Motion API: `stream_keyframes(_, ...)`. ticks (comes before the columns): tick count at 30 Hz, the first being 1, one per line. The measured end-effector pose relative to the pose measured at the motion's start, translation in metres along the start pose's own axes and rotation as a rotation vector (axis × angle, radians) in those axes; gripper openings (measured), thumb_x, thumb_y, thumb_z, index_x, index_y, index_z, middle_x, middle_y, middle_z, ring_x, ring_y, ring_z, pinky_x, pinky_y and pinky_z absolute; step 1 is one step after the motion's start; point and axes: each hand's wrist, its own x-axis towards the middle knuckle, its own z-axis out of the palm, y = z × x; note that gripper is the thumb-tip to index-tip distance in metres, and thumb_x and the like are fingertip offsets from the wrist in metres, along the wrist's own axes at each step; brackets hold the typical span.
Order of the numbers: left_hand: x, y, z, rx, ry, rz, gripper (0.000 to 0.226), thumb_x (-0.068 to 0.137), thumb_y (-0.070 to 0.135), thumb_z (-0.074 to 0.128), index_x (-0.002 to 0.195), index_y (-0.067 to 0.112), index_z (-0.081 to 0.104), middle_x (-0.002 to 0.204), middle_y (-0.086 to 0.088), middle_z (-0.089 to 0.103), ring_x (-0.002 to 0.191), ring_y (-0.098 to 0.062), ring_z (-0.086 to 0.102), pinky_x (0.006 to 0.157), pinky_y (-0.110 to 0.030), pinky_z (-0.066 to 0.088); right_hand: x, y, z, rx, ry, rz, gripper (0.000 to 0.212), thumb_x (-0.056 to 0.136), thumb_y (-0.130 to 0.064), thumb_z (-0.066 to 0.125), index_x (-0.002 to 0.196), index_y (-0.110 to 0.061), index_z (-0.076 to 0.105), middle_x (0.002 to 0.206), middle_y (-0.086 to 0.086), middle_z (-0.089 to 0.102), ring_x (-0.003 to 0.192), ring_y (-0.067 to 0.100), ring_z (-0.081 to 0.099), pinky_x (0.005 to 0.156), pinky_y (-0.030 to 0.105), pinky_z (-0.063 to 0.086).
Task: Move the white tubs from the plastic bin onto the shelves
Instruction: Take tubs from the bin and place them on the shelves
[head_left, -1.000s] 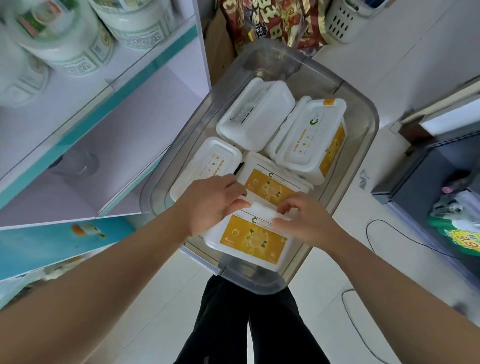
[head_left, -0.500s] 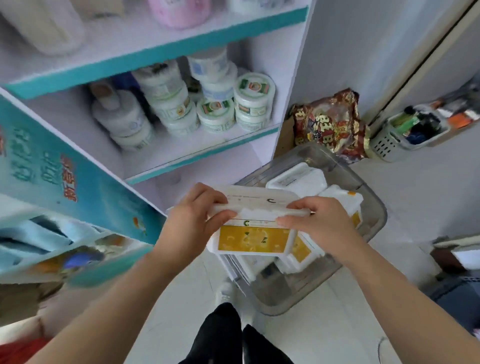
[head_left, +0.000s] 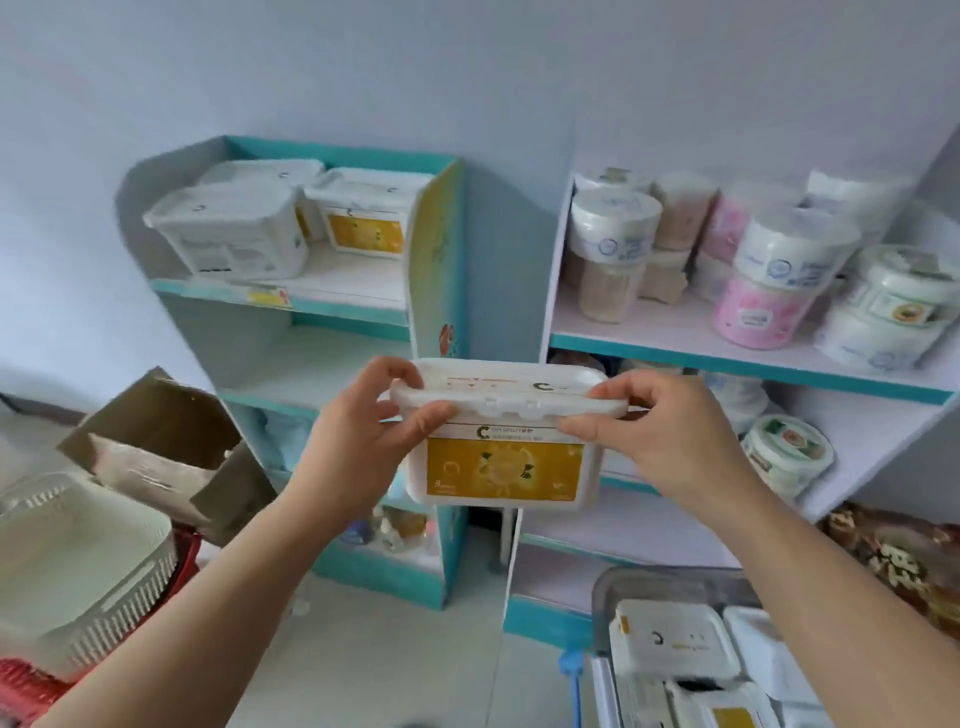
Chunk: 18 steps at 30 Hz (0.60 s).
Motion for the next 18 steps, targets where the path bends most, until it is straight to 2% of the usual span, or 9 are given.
stream_keyframes(2,0.012,0.001,-0.037,0.012,0.066,0.001,0.035,0.072,0.050,0.063,0.093,0.024,0.050,0.095,0.004,0.072,0.076,-0.009,0.071,0.066,-0.035,0.059,0.027,-0.031,0.020,-0.032,-0.034,-0.089,0.030,0.061,-0.036,0.086,0.079,-0.020,0.068,0.078,-0.009,0.071,0.066,0.006,0.063,0.054,0.015,0.045)
stream_keyframes(3,0.020,0.000,-0.055,0.020,0.088,0.005,0.035,0.073,0.049,0.064,0.093,0.024,0.050,0.092,0.003,0.073,0.075,-0.007,0.071,0.066,-0.034,0.059,0.040,-0.046,0.030,-0.048,-0.050,-0.128,0.029,0.062,-0.035,0.086,0.078,-0.020,0.068,0.077,-0.008,0.070,0.065,0.007,0.062,0.055,0.019,0.046)
stream_keyframes(5,0.040,-0.003,-0.088,0.057,0.130,0.024,0.034,0.073,0.047,0.066,0.091,0.023,0.051,0.086,0.003,0.072,0.071,-0.002,0.070,0.063,-0.026,0.058,0.068,-0.073,0.051,-0.095,-0.085,-0.193,0.028,0.063,-0.034,0.086,0.077,-0.018,0.067,0.073,-0.009,0.069,0.061,0.005,0.059,0.056,0.021,0.048)
stream_keyframes(7,0.065,-0.006,-0.120,0.134,0.151,0.049,0.031,0.074,0.045,0.068,0.089,0.025,0.051,0.082,0.007,0.069,0.067,0.002,0.066,0.056,-0.016,0.052,0.095,-0.099,0.070,-0.149,-0.115,-0.235,0.028,0.063,-0.033,0.086,0.076,-0.017,0.067,0.066,-0.012,0.065,0.054,0.000,0.053,0.054,0.017,0.044)
stream_keyframes(9,0.093,-0.009,-0.150,0.220,0.155,0.069,0.031,0.071,0.052,0.068,0.083,0.030,0.050,0.078,0.009,0.065,0.064,0.000,0.062,0.051,-0.012,0.043,0.123,-0.121,0.088,-0.224,-0.134,-0.272,0.027,0.064,-0.034,0.085,0.075,-0.018,0.066,0.065,-0.014,0.060,0.054,0.001,0.050,0.052,0.019,0.038)
stream_keyframes(11,0.124,-0.016,-0.177,0.263,0.159,0.082,0.039,0.063,0.063,0.066,0.080,0.032,0.051,0.074,0.008,0.062,0.066,-0.006,0.057,0.056,-0.022,0.041,0.151,-0.140,0.104,-0.316,-0.137,-0.308,0.026,0.067,-0.037,0.083,0.076,-0.020,0.065,0.068,-0.013,0.059,0.059,0.002,0.050,0.053,0.021,0.036)
stream_keyframes(13,0.155,-0.023,-0.197,0.277,0.141,0.086,0.038,0.064,0.061,0.067,0.080,0.030,0.052,0.069,0.009,0.057,0.063,-0.009,0.053,0.056,-0.024,0.038,0.178,-0.155,0.117,-0.399,-0.128,-0.335,0.027,0.069,-0.041,0.080,0.079,-0.023,0.063,0.078,-0.011,0.061,0.068,0.007,0.054,0.056,0.024,0.039)
stream_keyframes(15,0.184,-0.028,-0.208,0.308,0.119,0.098,0.040,0.063,0.063,0.066,0.079,0.030,0.053,0.076,0.010,0.061,0.069,-0.009,0.056,0.058,-0.024,0.041,0.203,-0.165,0.127,-0.459,-0.112,-0.341,0.027,0.071,-0.042,0.079,0.080,-0.024,0.061,0.078,-0.011,0.058,0.070,0.009,0.053,0.056,0.024,0.036)
stream_keyframes(18,0.221,-0.034,-0.214,0.408,0.065,0.112,0.039,0.065,0.062,0.070,0.080,0.029,0.055,0.093,0.008,0.066,0.081,-0.015,0.061,0.068,-0.032,0.050,0.230,-0.170,0.137,-0.559,-0.092,-0.317,0.026,0.073,-0.041,0.077,0.083,-0.024,0.060,0.079,-0.009,0.056,0.069,0.008,0.051,0.056,0.025,0.036)
